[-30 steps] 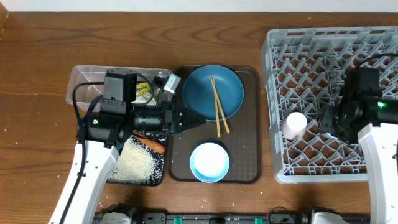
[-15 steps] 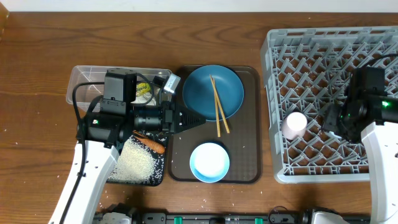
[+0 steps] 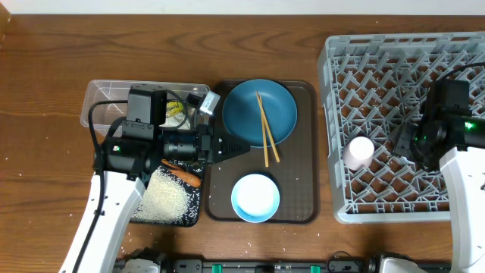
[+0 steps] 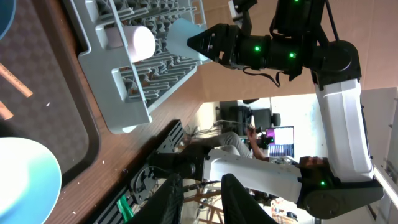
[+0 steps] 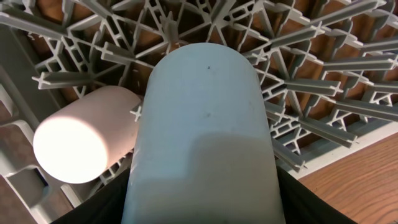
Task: Sort waste into correct bins and load items into the dishwasher rack
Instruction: 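Open the right gripper and lift it away from the cup, then move the right gripper to the wooden chopsticks and grasp one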
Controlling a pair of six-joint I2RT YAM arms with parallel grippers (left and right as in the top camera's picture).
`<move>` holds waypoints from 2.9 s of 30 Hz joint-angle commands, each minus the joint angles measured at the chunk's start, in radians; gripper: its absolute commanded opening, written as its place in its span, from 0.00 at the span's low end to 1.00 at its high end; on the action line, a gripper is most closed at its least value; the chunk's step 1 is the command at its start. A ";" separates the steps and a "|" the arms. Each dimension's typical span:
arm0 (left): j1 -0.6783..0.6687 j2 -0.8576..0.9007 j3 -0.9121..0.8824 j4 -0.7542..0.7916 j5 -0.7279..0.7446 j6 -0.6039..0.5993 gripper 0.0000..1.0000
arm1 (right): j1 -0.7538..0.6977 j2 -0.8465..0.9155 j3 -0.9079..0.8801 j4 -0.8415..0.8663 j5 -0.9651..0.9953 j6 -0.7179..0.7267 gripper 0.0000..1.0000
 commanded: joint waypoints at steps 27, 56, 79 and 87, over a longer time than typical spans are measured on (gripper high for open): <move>-0.002 -0.006 0.008 -0.003 -0.009 0.021 0.24 | -0.017 0.056 -0.053 0.064 -0.004 0.008 0.50; -0.002 -0.006 0.008 -0.003 -0.027 0.021 0.85 | 0.014 0.058 -0.058 0.091 -0.501 -0.201 0.99; 0.526 -0.005 0.009 0.158 -0.124 -0.070 0.96 | 0.579 0.058 -0.060 0.324 -0.446 -0.073 0.92; 0.647 -0.005 0.009 0.148 -0.125 -0.070 0.97 | 0.720 0.067 -0.084 0.404 -0.303 0.002 0.90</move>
